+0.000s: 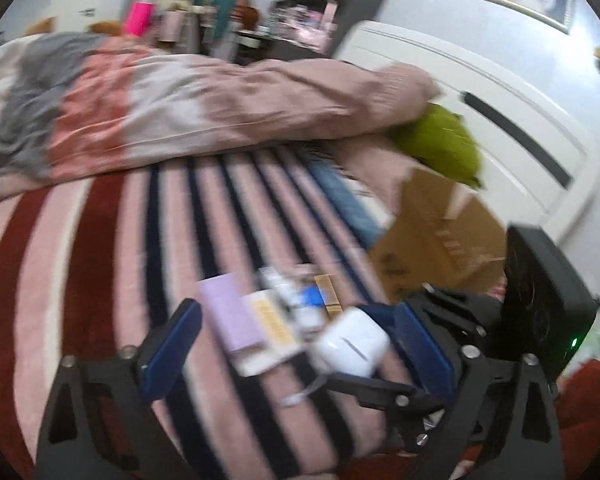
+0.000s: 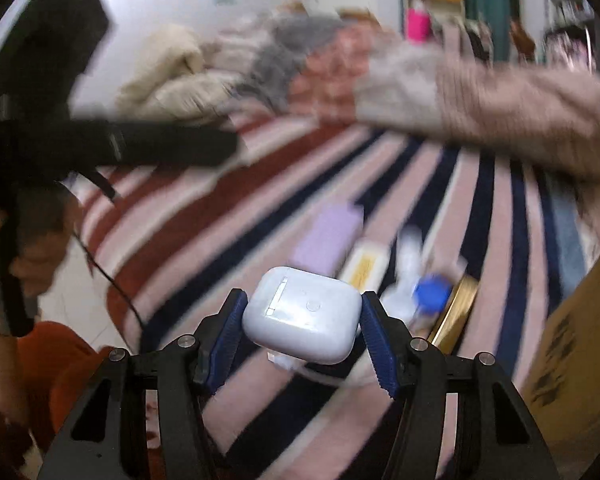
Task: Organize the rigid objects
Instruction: 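Grasp the white earbud case with the right gripper, then carry the earbud case into the cardboard box and open the right gripper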
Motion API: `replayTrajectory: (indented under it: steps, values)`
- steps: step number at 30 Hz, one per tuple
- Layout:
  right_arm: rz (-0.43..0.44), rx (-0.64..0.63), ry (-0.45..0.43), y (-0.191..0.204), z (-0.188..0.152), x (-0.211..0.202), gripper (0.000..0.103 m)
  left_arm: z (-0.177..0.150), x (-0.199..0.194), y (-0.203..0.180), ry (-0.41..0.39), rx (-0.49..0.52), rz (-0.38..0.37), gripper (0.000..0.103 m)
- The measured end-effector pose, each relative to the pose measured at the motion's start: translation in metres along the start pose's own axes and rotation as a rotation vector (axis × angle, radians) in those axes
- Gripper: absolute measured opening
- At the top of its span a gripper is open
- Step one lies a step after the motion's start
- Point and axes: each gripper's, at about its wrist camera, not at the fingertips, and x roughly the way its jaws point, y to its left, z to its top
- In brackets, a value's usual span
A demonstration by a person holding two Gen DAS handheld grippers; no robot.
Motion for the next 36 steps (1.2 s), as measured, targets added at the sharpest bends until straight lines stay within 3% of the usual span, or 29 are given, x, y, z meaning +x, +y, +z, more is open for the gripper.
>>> replayTrajectory:
  steps: [5,9,12,18,23,25,27,29,33,36]
  values:
    - [0.009,-0.06,-0.15,-0.011,0.024,-0.058,0.054,0.041,0.015,-0.053,0.072,0.047,-0.143,0.064]
    - [-0.058,-0.066,-0.252,-0.04,0.026,-0.102,0.054,0.069,0.048,-0.099,0.138,0.08,-0.23,0.039]
    - [-0.118,-0.039,-0.284,-0.068,0.023,-0.127,0.054,0.086,0.078,-0.134,0.172,0.106,-0.266,0.031]
    - [-0.196,0.079,-0.202,-0.141,0.005,-0.152,0.054,0.102,0.158,-0.181,0.31,0.126,-0.282,0.03]
    - [-0.219,0.141,0.012,-0.187,0.0,-0.138,0.054,0.096,0.197,-0.191,0.395,0.118,-0.281,0.03]
    - [-0.217,0.15,0.067,-0.194,-0.005,-0.135,0.054,0.095,0.196,-0.193,0.392,0.127,-0.26,0.037]
    - [-0.226,0.141,0.114,-0.196,-0.007,-0.131,0.055,0.095,0.193,-0.191,0.374,0.131,-0.23,0.057]
    - [-0.226,0.139,0.127,-0.196,-0.007,-0.128,0.057,0.096,0.181,-0.183,0.337,0.136,-0.2,0.064]
    - [-0.24,0.122,0.084,-0.18,-0.005,-0.135,0.064,0.098,0.14,-0.161,0.242,0.139,-0.135,0.067]
    - [-0.194,0.065,-0.009,-0.159,0.007,-0.142,0.064,0.095,0.097,-0.135,0.149,0.139,-0.026,0.071]
